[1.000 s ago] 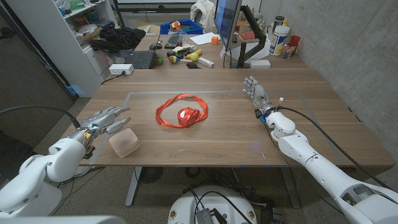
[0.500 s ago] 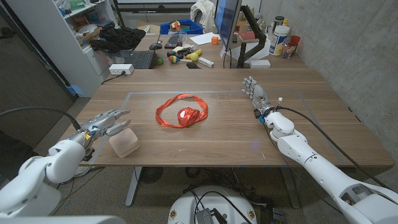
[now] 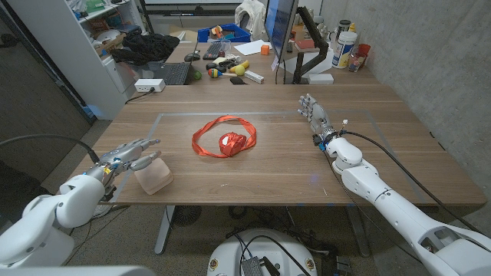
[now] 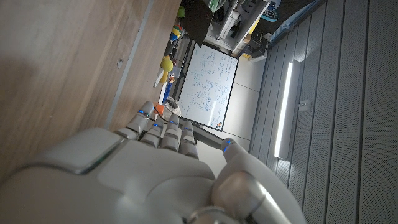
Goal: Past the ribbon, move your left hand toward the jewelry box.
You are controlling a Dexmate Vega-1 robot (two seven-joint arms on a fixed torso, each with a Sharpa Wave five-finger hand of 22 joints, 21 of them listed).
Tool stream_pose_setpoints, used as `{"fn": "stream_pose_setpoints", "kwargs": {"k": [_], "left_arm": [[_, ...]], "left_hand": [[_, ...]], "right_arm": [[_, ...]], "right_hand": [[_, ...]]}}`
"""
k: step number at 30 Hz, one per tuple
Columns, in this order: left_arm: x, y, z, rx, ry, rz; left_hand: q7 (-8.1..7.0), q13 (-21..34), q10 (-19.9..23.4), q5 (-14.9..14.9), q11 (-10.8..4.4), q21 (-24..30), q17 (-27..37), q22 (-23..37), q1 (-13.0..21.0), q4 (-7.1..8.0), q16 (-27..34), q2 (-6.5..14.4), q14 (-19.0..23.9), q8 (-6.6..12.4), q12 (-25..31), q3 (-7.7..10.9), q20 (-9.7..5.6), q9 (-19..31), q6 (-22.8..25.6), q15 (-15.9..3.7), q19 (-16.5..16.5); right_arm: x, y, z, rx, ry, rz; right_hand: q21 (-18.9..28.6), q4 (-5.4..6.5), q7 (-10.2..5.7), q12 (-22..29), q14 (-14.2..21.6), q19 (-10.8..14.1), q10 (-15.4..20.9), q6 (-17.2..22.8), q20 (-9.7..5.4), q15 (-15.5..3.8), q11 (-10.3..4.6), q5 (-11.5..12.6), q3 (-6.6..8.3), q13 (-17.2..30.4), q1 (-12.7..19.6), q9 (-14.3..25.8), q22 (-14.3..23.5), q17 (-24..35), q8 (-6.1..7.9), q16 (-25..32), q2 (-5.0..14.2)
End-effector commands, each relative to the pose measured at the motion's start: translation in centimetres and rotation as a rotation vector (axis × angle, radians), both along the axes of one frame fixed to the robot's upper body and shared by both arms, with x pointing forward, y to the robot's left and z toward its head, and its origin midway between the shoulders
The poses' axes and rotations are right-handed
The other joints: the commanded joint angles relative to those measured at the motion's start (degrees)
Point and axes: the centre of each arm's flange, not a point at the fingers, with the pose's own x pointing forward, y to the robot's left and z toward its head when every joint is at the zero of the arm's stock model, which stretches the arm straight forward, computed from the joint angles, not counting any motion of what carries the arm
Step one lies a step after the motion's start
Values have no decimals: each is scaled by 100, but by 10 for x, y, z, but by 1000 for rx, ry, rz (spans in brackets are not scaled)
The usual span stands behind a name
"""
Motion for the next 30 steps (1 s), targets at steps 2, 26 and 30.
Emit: {"fn": "stream_pose_setpoints", "kwargs": {"k": [2, 26, 30], "left_arm": [[1, 5, -3, -4, 18, 10], [11, 10, -8, -10, 73, 21], [12, 11, -9, -9, 83, 21]], "left_hand": [[-14, 10, -3, -6, 38, 0, 23, 20, 0, 28, 30, -19, -58, -4, -11, 33, 72, 21, 41, -42, -569], [-16, 11, 8, -6, 50, -9, 23, 21, 1, 43, 31, -17, -59, -7, -8, 51, 81, 21, 61, -40, -570], [-16, 11, 12, -6, 54, -10, 24, 22, 1, 45, 32, -17, -59, -8, -7, 53, 80, 21, 60, -42, -570]], "right_arm": [[0, 1, -1, 0, 0, -6], [9, 5, 1, -8, 12, -3], [10, 7, 1, -8, 14, -1]], "right_hand": [[-12, 16, 13, 31, -5, 0, 38, 47, -219, -9, -22, 35, 14, 20, -46, 15, 31, 7, 34, -26, 323], [-35, 23, 13, 31, -3, 9, 38, 45, -221, -7, -32, 36, 14, 20, -57, 15, 32, 9, 33, -27, 319], [-38, 23, 13, 31, -3, 10, 37, 45, -219, -6, -23, 36, 13, 20, -58, 16, 32, 9, 33, -28, 316]]}}
